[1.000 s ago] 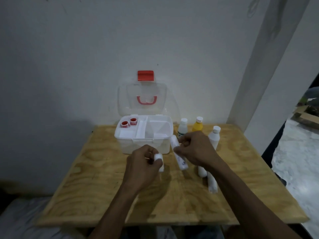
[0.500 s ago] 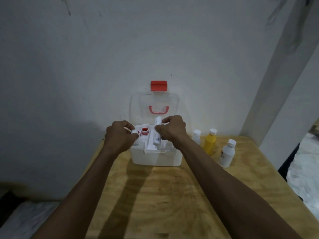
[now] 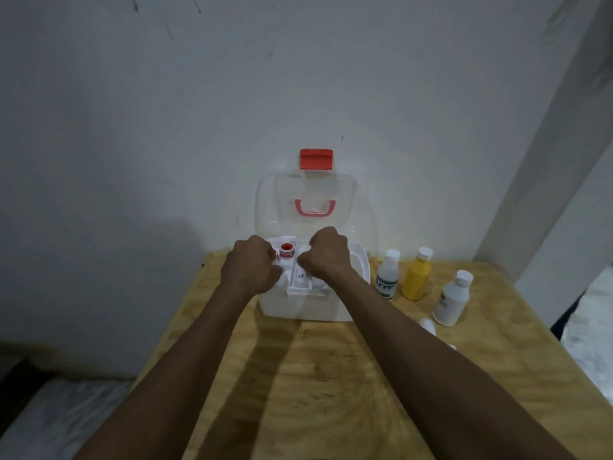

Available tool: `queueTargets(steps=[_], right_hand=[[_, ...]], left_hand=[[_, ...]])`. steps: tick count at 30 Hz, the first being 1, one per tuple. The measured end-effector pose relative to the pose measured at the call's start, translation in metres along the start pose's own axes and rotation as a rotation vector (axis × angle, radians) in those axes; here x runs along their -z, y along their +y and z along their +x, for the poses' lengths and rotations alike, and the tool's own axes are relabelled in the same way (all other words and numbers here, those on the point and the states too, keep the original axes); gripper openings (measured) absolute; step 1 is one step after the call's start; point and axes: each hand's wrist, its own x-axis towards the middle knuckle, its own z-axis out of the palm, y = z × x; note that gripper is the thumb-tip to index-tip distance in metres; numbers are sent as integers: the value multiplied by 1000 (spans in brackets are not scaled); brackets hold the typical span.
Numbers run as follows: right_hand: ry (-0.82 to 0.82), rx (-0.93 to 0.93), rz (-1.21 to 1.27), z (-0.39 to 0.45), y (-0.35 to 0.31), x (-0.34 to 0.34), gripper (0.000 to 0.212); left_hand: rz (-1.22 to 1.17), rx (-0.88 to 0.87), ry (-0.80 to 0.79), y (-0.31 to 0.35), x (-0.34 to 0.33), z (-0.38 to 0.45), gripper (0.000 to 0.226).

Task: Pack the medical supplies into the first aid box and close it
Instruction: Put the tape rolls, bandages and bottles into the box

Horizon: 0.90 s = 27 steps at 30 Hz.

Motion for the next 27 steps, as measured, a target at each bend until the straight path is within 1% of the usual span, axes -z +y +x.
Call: queueTargets(steps=[2, 5, 11, 13, 15, 18, 21, 23, 26, 27], right_hand=[[2, 30, -17, -1, 2, -1, 35], [9, 68, -15, -3, 4, 0, 33], [72, 126, 35, -19, 9, 24, 35], [61, 117, 87, -29, 17, 35, 32], [34, 98, 148, -41, 28, 48, 29], [33, 101, 172, -69, 51, 74, 26], [84, 77, 174, -95, 85, 101, 16], [136, 12, 163, -107, 111, 118, 11], [228, -64, -5, -116, 151, 138, 15], [234, -93, -64, -117, 164, 142, 17]], left_hand=[[-4, -8, 25, -2, -3, 0, 37], [-30, -1, 58, -4, -8, -1, 40], [-74, -48, 192, 0, -7, -21, 35], [-127, -72, 201, 10, -6, -36, 34], [-183, -104, 161, 20, -8, -54, 33], [-279, -127, 44, 34, -16, -83, 29], [-344, -158, -65, 49, -32, -105, 27], [-357, -176, -147, 60, -45, -116, 28], [-349, -213, -229, 82, -67, -124, 30], [-343, -216, -245, 90, -75, -124, 32]])
